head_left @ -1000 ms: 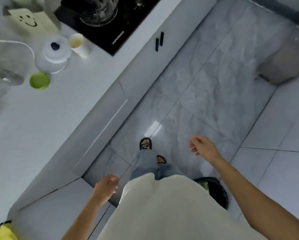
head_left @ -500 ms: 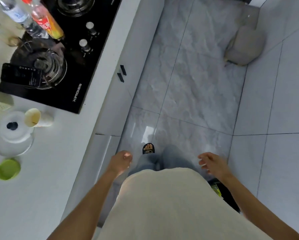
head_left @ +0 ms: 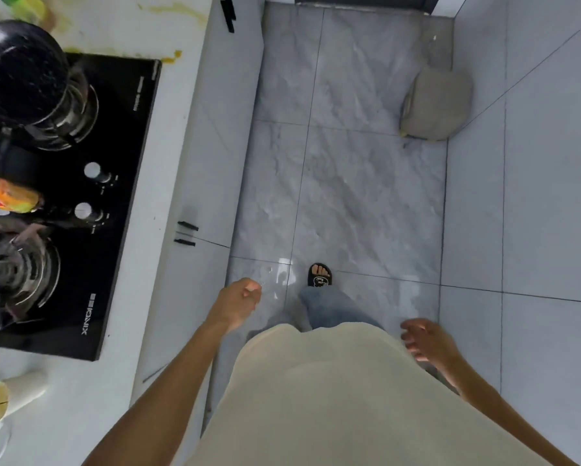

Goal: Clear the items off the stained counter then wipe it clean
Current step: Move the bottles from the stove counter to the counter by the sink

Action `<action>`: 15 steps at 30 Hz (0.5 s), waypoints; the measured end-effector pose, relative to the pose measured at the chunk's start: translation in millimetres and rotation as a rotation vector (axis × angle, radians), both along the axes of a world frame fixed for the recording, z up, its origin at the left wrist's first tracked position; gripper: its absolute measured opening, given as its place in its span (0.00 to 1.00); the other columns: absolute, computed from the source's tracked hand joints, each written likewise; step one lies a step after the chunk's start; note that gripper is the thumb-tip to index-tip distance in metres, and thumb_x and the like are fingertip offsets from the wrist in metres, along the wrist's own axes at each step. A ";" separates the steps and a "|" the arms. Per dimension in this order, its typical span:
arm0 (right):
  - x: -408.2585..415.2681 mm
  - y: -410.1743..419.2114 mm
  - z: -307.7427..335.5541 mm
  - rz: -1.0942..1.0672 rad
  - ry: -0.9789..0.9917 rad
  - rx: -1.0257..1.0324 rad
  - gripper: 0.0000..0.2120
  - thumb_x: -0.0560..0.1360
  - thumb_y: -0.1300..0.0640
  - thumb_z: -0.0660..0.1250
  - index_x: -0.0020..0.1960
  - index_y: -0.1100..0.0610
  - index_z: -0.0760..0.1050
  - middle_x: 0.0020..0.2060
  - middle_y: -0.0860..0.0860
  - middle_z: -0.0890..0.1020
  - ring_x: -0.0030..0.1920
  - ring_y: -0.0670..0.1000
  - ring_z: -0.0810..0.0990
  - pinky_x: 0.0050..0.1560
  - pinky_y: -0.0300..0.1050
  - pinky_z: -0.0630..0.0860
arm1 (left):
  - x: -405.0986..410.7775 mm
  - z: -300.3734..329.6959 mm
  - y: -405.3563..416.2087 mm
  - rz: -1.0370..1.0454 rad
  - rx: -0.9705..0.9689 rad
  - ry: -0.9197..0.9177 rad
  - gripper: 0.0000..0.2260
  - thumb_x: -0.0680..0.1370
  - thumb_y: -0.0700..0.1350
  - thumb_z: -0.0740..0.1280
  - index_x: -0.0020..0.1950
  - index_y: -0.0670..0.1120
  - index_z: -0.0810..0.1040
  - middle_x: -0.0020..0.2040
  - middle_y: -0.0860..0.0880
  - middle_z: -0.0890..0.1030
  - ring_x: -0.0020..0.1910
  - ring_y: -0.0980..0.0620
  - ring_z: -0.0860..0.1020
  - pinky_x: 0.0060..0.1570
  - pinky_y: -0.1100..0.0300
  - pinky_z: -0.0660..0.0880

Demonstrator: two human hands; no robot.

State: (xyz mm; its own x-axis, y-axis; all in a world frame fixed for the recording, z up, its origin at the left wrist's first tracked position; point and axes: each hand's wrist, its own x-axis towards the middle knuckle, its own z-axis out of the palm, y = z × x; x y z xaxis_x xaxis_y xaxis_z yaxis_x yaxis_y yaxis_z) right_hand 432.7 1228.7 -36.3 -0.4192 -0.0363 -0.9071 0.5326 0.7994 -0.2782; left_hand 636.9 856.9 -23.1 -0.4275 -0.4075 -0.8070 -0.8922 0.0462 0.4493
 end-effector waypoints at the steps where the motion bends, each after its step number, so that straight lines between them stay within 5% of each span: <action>1: -22.0 -16.7 0.0 -0.002 0.031 -0.002 0.08 0.85 0.63 0.62 0.55 0.61 0.79 0.37 0.55 0.83 0.31 0.51 0.80 0.32 0.37 0.73 | -7.4 -0.2 -4.1 -0.016 -0.016 -0.023 0.09 0.86 0.48 0.65 0.61 0.48 0.83 0.55 0.47 0.86 0.53 0.46 0.85 0.61 0.53 0.81; 7: -134.0 -121.9 7.1 0.158 0.121 -0.106 0.08 0.83 0.55 0.66 0.52 0.56 0.82 0.43 0.55 0.86 0.38 0.52 0.82 0.38 0.42 0.75 | -25.9 -3.3 -23.2 -0.111 -0.084 -0.205 0.07 0.84 0.48 0.64 0.55 0.53 0.82 0.52 0.48 0.86 0.54 0.46 0.85 0.53 0.59 0.75; 11: -211.2 -207.5 14.1 0.247 0.182 -0.162 0.08 0.83 0.53 0.65 0.52 0.53 0.82 0.43 0.52 0.87 0.40 0.51 0.84 0.40 0.42 0.77 | -47.2 -7.2 -44.4 -0.018 -0.038 -0.289 0.07 0.84 0.48 0.64 0.52 0.56 0.82 0.49 0.51 0.87 0.52 0.48 0.85 0.57 0.55 0.80; 15: -268.4 -277.5 19.9 0.327 0.220 -0.201 0.08 0.83 0.53 0.65 0.52 0.51 0.82 0.43 0.51 0.87 0.40 0.51 0.84 0.40 0.42 0.78 | -78.5 -16.0 -76.9 0.038 -0.016 -0.305 0.08 0.84 0.48 0.64 0.49 0.58 0.82 0.40 0.55 0.85 0.42 0.55 0.83 0.44 0.60 0.77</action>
